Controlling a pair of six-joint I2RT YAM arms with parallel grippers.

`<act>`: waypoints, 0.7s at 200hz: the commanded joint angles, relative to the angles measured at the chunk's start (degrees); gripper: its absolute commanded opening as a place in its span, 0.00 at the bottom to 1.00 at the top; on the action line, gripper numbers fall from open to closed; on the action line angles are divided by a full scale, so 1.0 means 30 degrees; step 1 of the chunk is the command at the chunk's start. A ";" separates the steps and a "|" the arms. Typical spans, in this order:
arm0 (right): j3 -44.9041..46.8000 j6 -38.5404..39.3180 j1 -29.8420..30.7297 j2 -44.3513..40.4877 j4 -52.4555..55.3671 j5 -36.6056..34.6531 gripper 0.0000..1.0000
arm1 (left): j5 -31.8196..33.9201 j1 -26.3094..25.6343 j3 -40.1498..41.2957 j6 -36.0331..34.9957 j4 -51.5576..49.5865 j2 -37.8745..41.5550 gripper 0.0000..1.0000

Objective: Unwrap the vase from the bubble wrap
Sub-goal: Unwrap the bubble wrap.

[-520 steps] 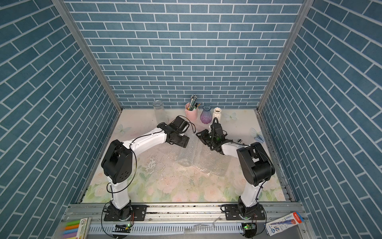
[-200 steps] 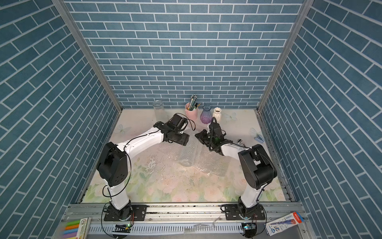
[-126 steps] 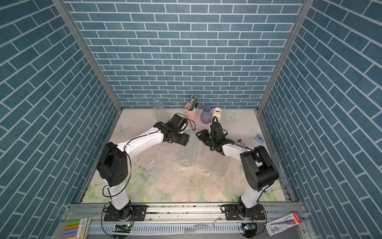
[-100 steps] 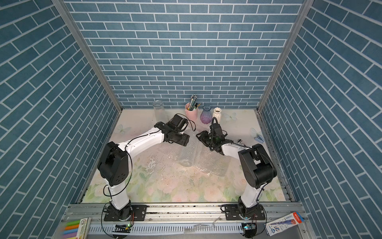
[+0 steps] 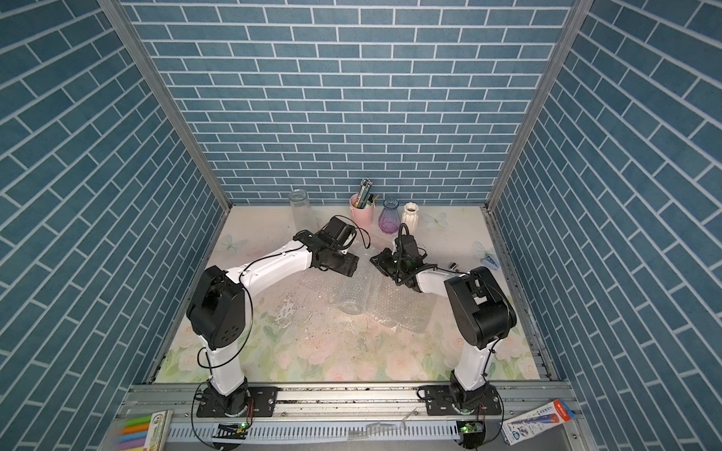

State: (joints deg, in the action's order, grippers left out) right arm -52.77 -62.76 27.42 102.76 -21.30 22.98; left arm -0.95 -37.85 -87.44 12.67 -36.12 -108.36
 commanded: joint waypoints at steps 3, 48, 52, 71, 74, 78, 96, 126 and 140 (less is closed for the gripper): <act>-0.0433 -0.0223 -0.0058 -0.0005 -0.0472 0.0191 0.07 | -0.0060 0.0076 0.0167 0.0058 0.0028 -0.0065 0.76; -0.0852 0.0459 -0.0029 -0.0536 0.0506 -0.0100 0.00 | 0.0051 0.0076 0.0309 0.0113 0.0041 0.0224 0.76; -0.0902 0.0557 -0.0029 -0.0593 0.0587 -0.0102 0.00 | 0.0075 0.0076 0.0318 0.0139 0.0047 0.0294 0.76; -0.1142 0.0832 -0.0029 -0.0822 0.1018 -0.0218 0.00 | 0.0069 0.0076 0.0572 0.0343 0.0227 0.0743 0.76; -0.1193 0.0864 -0.0029 -0.0844 0.1103 -0.0223 0.00 | 0.0077 0.0076 0.0624 0.0370 0.0291 0.0843 0.76; -0.1243 0.0928 -0.0027 -0.0843 0.1179 -0.0220 0.00 | 0.0069 0.0076 0.0681 0.0399 0.0317 0.0940 0.76; -0.1368 0.1025 -0.0008 -0.0936 0.1244 -0.0219 0.00 | 0.0135 0.0076 0.0787 0.0493 0.0355 0.1277 0.76; -0.1714 0.1172 0.0058 -0.0998 0.1543 -0.0190 0.00 | 0.0404 0.0061 0.1060 0.0779 0.0351 0.1713 0.76; -0.1955 0.1374 0.0117 -0.1080 0.1894 -0.0246 0.00 | 0.0390 0.0076 0.1319 0.1034 0.0549 0.2050 0.76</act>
State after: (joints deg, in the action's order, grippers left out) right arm -56.47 -60.99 27.49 101.45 -17.54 22.98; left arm -0.71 -37.85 -85.17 14.35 -35.11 -104.88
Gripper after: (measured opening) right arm 0.042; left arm 0.759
